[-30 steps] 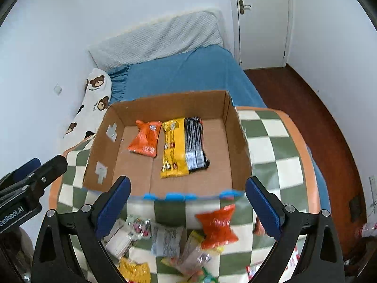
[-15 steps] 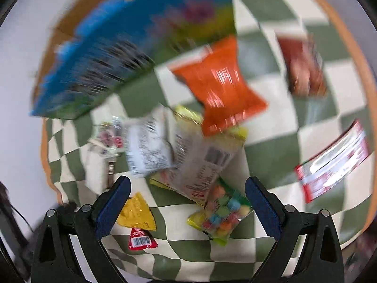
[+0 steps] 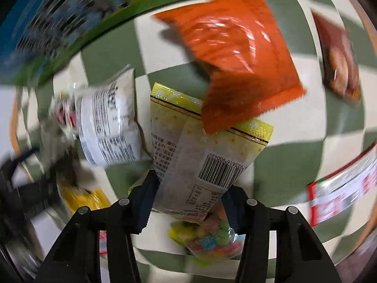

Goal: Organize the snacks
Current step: 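Grasp the white-yellow bread bag with the right tool while the left tool grasps the white wrapped bread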

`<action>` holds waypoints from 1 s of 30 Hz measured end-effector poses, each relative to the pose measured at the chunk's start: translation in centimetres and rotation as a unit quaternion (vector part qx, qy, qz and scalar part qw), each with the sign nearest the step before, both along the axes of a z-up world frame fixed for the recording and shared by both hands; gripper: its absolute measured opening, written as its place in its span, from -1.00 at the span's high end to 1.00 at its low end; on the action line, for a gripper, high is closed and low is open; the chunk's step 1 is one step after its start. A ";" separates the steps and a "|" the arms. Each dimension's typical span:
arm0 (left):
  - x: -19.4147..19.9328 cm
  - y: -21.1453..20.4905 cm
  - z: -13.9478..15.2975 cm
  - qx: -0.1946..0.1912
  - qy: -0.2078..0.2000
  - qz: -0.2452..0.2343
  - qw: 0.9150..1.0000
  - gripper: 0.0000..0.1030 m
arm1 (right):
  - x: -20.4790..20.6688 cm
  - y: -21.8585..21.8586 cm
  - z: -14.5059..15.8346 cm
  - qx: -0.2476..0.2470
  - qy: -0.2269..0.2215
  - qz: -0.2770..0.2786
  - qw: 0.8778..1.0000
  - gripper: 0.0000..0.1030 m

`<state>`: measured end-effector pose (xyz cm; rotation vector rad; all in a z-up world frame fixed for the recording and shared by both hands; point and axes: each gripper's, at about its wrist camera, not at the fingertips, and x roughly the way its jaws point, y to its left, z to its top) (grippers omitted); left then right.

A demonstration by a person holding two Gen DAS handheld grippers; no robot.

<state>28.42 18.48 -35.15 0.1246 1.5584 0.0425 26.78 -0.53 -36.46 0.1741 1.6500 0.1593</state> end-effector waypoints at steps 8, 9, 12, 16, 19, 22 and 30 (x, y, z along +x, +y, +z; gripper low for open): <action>-2.4 8.0 -0.3 -0.134 0.000 0.217 0.967 -0.22 | 0.3 2.5 1.5 -0.047 -0.036 0.105 0.993 -0.26; -2.4 7.8 -0.7 -0.133 0.008 0.207 0.969 -0.24 | 0.4 2.3 1.5 -0.032 -0.033 0.091 0.995 -0.40; -1.9 6.8 -1.6 -0.103 0.027 0.160 0.981 -0.25 | 1.1 1.6 1.3 -0.010 -0.023 0.047 0.999 -0.45; -1.6 5.2 -1.3 -0.077 0.014 0.144 0.986 -0.24 | 1.9 0.5 0.4 -0.010 -0.001 0.001 1.000 -0.45; -2.5 5.1 -0.9 -0.071 -0.006 0.151 0.986 -0.18 | 1.7 -0.4 -0.7 0.000 0.015 -0.028 0.999 -0.43; -5.1 4.5 -0.4 -0.053 -0.015 0.152 0.987 -0.17 | 1.3 -1.5 -1.4 -0.006 0.014 -0.046 0.999 -0.23; -7.7 3.9 -2.0 -0.041 0.003 0.125 0.991 -0.19 | -0.3 0.8 -1.0 -0.033 0.002 0.016 0.999 -0.17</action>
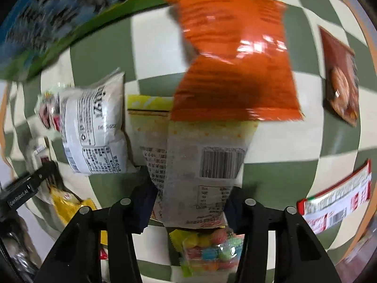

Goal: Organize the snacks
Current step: 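Carry both bread packets into the box and open both tools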

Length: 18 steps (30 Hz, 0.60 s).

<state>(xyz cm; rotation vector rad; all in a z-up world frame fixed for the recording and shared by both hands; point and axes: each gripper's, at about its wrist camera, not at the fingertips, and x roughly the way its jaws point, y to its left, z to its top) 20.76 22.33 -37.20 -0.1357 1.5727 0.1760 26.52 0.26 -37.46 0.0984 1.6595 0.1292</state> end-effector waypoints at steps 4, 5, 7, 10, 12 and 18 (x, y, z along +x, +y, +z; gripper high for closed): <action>1.6 1.6 2.6 -0.003 -0.024 0.022 0.999 -0.10 | 0.0 0.3 -0.1 -0.002 0.002 -0.005 1.000 -0.07; 1.3 1.3 3.1 -0.004 -0.030 0.025 0.999 -0.01 | 0.0 0.0 0.1 0.003 -0.002 -0.013 1.000 0.03; 0.3 1.3 4.4 -0.016 -0.036 0.028 0.999 -0.01 | 0.6 -2.0 0.3 0.022 -0.009 -0.030 0.999 0.13; -1.0 1.4 6.1 -0.025 -0.049 0.026 0.998 -0.01 | -0.1 -3.0 1.9 0.042 -0.025 -0.037 0.998 0.20; -1.6 1.1 7.4 -0.031 -0.060 0.025 0.997 -0.01 | -0.6 -2.9 2.9 0.049 -0.036 -0.033 0.998 0.20; -3.6 -0.2 15.5 -0.073 -0.131 0.013 0.989 -0.01 | -1.7 -2.9 8.0 0.096 -0.069 -0.012 0.993 0.21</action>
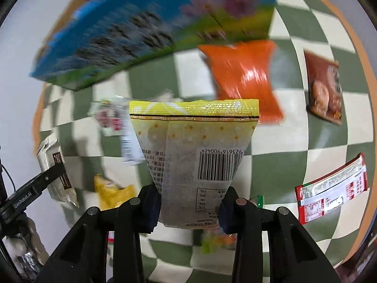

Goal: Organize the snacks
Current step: 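Carry both bread packets into the box and open both tools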

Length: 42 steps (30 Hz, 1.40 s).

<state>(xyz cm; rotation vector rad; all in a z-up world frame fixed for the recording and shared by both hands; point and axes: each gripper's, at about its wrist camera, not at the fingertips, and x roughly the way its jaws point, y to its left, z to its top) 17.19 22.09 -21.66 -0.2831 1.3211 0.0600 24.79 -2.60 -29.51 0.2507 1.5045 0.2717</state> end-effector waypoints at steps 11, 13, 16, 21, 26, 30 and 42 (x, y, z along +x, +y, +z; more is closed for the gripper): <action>18.5 -3.6 12.2 -0.005 -0.096 -0.070 0.993 -0.01 | 8.3 -2.0 16.2 0.045 -0.123 0.025 0.991 0.21; 22.9 -3.9 11.8 0.026 -0.082 -0.082 0.993 -0.02 | 11.8 -0.5 16.8 0.013 -0.143 0.028 0.989 0.21; 28.7 -3.6 9.7 0.064 -0.048 -0.091 0.993 -0.02 | 18.1 0.5 16.3 -0.029 -0.142 0.032 0.989 0.21; 34.2 -1.4 4.8 0.081 0.013 -0.075 0.994 -0.02 | 26.1 0.3 13.3 -0.094 -0.111 0.033 0.989 0.21; 38.1 0.8 0.4 0.071 0.062 -0.051 0.994 -0.04 | 30.8 0.0 9.3 -0.121 -0.070 0.031 0.990 0.21; 39.7 1.6 -1.9 0.051 0.093 -0.039 0.994 -0.06 | 33.2 0.9 6.2 -0.141 -0.040 0.038 0.988 -0.03; 38.6 -0.4 -1.8 0.050 0.046 -0.042 0.997 -0.77 | 33.8 2.2 3.4 -0.144 -0.032 0.038 0.988 -0.83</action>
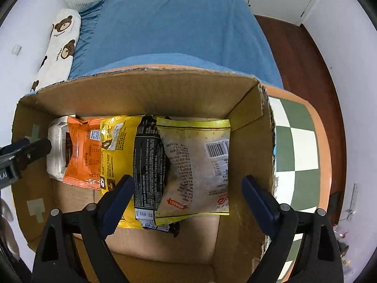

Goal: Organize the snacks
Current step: 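Carry both bread packets into the box and open both tools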

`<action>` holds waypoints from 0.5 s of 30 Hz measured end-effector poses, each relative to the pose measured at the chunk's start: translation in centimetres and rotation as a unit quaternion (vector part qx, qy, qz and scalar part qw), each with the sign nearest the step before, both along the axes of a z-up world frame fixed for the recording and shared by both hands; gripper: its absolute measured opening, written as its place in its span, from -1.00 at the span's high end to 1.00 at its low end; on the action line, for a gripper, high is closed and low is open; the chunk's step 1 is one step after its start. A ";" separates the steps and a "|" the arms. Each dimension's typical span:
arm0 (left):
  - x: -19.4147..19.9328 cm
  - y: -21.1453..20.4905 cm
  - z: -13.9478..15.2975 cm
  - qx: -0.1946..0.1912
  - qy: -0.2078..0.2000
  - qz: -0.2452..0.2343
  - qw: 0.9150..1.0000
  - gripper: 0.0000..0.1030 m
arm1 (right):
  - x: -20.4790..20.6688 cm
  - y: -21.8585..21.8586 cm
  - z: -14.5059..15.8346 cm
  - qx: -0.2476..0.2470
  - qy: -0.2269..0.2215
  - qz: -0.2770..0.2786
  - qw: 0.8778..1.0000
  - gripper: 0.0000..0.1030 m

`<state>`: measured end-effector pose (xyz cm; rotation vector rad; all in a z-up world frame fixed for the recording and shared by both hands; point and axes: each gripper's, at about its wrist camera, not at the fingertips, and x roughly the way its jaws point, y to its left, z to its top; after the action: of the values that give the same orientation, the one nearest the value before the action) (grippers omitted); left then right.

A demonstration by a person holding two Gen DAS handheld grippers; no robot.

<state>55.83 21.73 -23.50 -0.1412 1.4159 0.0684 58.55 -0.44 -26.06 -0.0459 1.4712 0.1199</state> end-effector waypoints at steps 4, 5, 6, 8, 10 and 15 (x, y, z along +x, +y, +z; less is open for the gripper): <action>-1.8 -0.5 0.7 0.017 -0.021 0.004 1.000 -0.77 | -0.9 -0.3 -0.4 0.005 -0.006 -0.002 1.000 -0.83; -2.2 -0.5 0.7 0.018 -0.024 0.005 1.000 -0.77 | -1.2 -0.4 -0.3 0.005 -0.010 -0.003 1.000 -0.83; -2.7 -0.6 0.8 0.018 -0.027 0.006 0.999 -0.77 | -1.6 -0.5 -0.1 0.007 -0.015 -0.006 1.000 -0.83; -3.9 -0.8 1.2 0.013 -0.037 0.009 0.999 -0.77 | -2.4 -0.4 0.5 0.006 -0.023 -0.009 1.000 -0.83; -5.2 -1.2 1.8 0.014 -0.053 0.009 0.998 -0.77 | -3.3 -0.5 1.1 0.009 -0.033 -0.014 0.999 -0.83; -8.7 -2.2 3.8 0.046 -0.105 0.005 0.993 -0.77 | -6.4 -0.4 2.9 0.010 -0.070 -0.012 0.997 -0.83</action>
<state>47.10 19.52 -19.67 -0.0761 1.1998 0.1226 52.16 -0.81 -23.20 -0.0193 1.3305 0.1106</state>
